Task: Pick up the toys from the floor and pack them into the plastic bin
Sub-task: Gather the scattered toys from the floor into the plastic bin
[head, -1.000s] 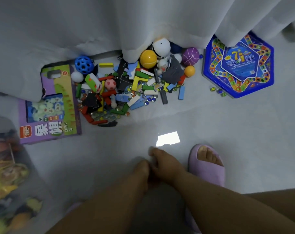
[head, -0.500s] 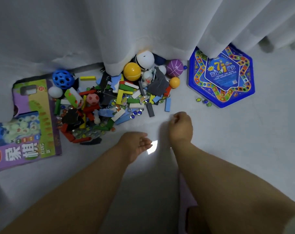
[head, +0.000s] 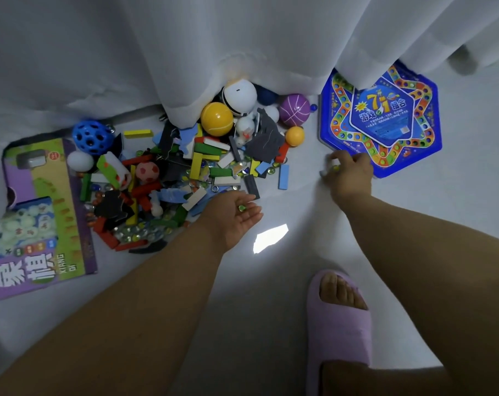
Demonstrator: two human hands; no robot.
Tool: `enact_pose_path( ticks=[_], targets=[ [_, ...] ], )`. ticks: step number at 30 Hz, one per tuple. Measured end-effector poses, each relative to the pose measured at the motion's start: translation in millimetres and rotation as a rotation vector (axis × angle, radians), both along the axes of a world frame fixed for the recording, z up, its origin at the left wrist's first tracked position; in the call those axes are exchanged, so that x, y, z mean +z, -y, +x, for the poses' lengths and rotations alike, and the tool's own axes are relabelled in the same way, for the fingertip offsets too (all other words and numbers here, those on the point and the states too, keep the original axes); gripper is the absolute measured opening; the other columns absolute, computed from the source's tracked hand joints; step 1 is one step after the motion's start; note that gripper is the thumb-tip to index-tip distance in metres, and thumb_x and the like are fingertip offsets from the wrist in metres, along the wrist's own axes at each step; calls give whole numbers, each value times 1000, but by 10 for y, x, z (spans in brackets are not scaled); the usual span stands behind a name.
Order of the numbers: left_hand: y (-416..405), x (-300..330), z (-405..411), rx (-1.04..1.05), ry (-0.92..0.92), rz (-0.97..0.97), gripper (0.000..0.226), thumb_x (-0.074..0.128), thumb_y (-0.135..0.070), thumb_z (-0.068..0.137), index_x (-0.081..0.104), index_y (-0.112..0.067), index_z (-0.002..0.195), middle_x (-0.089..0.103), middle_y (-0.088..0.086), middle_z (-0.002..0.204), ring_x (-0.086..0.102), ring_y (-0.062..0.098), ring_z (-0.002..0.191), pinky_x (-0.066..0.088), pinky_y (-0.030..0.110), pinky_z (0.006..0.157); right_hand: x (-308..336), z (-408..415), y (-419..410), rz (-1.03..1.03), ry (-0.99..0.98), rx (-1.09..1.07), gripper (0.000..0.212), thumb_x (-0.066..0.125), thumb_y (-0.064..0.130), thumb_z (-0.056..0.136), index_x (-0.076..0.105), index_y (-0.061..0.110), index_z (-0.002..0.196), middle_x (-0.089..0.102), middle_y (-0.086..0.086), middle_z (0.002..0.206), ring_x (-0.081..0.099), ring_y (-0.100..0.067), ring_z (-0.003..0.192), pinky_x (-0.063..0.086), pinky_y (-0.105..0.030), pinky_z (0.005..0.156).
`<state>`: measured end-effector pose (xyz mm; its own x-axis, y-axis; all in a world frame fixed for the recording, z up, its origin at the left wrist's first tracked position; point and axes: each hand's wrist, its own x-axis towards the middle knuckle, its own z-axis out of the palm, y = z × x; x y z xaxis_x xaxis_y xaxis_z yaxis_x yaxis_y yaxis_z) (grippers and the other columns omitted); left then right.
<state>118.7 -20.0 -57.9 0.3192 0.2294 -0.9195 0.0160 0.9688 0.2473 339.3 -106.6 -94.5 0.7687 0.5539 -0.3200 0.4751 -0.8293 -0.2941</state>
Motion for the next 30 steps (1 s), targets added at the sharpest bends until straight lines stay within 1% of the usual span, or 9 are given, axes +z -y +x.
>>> enact_pose_path(
  ticks=[6,11,14,17,19,22,24,27,30],
  targets=[
    [3,8,-32,44,-18,-37,28,44,-18,100,58,4,91,56,15,92,58,23,85,48,35,84,-80,-106,-161,24,27,146,24,53,12,94,57,7,117,47,-17,120,51,-32,105,43,-31,87],
    [-4,14,-99,96,-19,-48,33,42,-24,101,58,3,92,55,16,94,58,23,86,46,35,86,38,-333,-284,101,-198,109,13,61,8,85,62,10,98,53,-15,109,56,-29,95,46,-29,77],
    [-6,11,-212,145,9,-74,36,41,-28,101,60,2,93,57,16,98,58,23,88,48,34,85,248,-888,-362,319,-359,329,14,68,7,77,68,11,90,56,-4,97,52,-18,89,44,-23,74],
    [-21,4,-420,224,144,-122,36,36,-25,101,62,-1,102,65,15,103,66,23,89,57,34,77,463,-1476,-389,275,-536,630,24,74,14,74,70,16,98,60,4,96,50,-8,87,40,-16,70],
    [-21,3,-570,293,182,-169,38,33,-25,102,63,0,101,69,15,96,71,23,80,59,30,68,494,-1667,-368,235,-578,711,26,74,19,76,68,19,101,64,5,100,53,-6,85,42,-14,72],
    [-3,0,-720,314,78,-149,29,43,-19,98,62,0,87,63,10,83,62,17,71,56,22,56,449,-1663,-365,360,-418,500,15,63,10,81,68,13,96,66,-3,96,57,-16,87,46,-26,73],
    [10,-7,-799,305,2,-124,30,45,-18,97,60,-1,77,55,8,74,53,15,66,52,19,51,372,-1582,-408,343,-304,387,21,56,4,83,67,9,99,64,-9,100,57,-22,91,40,-24,72],
    [27,-39,-928,301,-7,-128,35,43,-23,99,59,-2,77,54,8,70,52,16,65,53,20,52,199,-1538,-506,228,-204,498,32,56,3,82,63,8,113,57,-14,111,52,-30,104,38,-27,79],
    [67,-51,-1029,303,-19,-127,31,46,-19,98,60,-3,75,56,7,64,52,16,65,51,27,65,42,-1620,-597,112,-133,597,35,55,12,88,58,14,123,50,-12,119,45,-32,112,45,-35,84]
  ],
)
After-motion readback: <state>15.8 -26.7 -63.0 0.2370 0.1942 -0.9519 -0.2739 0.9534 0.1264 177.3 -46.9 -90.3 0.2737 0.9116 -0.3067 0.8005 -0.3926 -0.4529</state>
